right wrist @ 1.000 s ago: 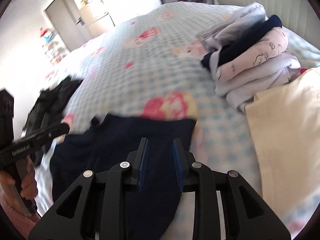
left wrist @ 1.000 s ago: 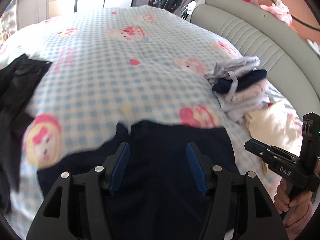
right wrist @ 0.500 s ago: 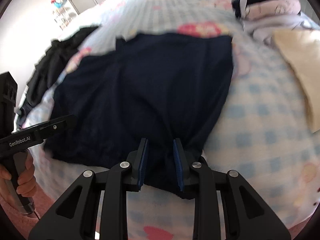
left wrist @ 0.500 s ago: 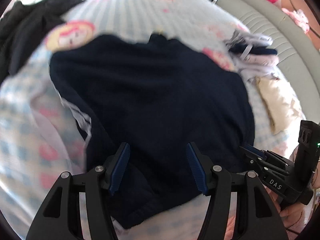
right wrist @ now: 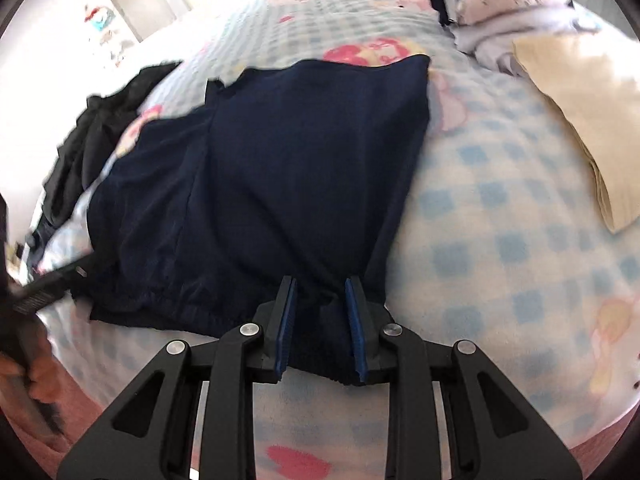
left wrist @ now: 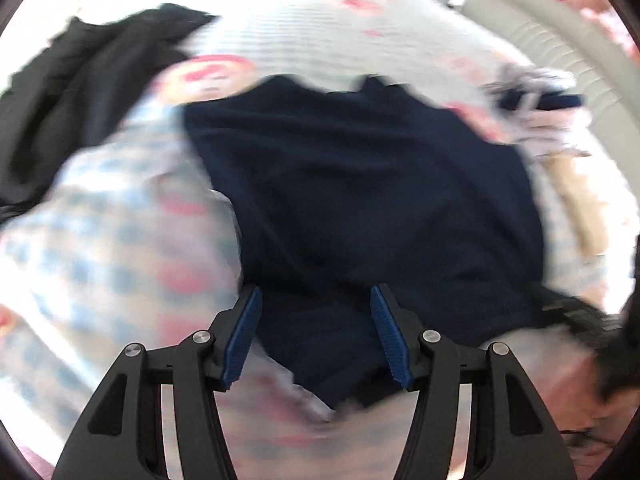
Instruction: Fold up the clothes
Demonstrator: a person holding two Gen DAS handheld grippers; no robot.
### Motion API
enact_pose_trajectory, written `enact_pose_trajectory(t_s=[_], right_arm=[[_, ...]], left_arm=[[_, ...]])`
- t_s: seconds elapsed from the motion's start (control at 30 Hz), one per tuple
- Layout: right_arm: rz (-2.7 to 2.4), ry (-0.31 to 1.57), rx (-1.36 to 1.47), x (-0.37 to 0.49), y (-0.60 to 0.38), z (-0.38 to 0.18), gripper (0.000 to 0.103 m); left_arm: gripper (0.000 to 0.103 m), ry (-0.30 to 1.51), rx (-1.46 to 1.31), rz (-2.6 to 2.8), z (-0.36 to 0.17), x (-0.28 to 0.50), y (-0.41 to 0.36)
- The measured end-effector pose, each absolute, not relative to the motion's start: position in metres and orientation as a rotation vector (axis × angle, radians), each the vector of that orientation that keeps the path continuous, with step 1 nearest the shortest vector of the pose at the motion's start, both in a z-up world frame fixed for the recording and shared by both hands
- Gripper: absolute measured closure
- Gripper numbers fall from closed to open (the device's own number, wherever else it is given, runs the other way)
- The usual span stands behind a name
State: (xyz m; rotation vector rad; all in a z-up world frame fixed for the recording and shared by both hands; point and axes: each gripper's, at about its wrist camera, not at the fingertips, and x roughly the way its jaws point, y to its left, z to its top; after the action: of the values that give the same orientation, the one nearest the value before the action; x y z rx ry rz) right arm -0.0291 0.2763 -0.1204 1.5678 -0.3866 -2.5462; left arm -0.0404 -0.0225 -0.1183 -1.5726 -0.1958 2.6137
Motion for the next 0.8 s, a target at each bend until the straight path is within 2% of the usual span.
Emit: enact_pose_trajectory(t_s=[0.03,0.1,0.2,0.4,0.53,0.67,0.73,0.8], right_arm=[[-2.546,-0.427,1.556,-0.028,0.281,-0.117,0.079],[-2.559,-0.468,1.512,-0.026,0.287,-0.105,0.078],[-2.563,-0.437,1.475,-0.023,0.285,-0.095,0.078],[-2.474,-0.462,1.516,-0.020,0.269,-0.118,0.078],[-2.553,-0.340,1.545,-0.015,0.265,-0.112,0.078],[-2.561,-0.417,1.522,-0.014,0.268,-0.106,0.076],[-2.533,-0.411,1.518,-0.014,0.266,-0.106,0.073],[-2.545,-0.305,1.535,-0.012,0.255,-0.108,0.073]], left_arm=[[0.046,-0.198,-1.561,2.636,-0.117,-0.037,-0.029],[0.046,-0.338,-1.536,2.613,-0.114,-0.032,-0.048],[0.046,-0.518,-1.531,2.548,-0.120,-0.024,-0.066],[0.045,-0.437,-1.572,2.559,-0.138,-0.019,-0.056],[0.045,-0.476,-1.526,2.574,-0.126,-0.017,-0.055],[0.044,-0.717,-1.468,2.380,-0.138,-0.017,-0.053],[0.045,-0.714,-1.502,2.400,-0.147,-0.017,-0.050],[0.047,-0.660,-1.518,2.437,-0.147,-0.016,-0.044]])
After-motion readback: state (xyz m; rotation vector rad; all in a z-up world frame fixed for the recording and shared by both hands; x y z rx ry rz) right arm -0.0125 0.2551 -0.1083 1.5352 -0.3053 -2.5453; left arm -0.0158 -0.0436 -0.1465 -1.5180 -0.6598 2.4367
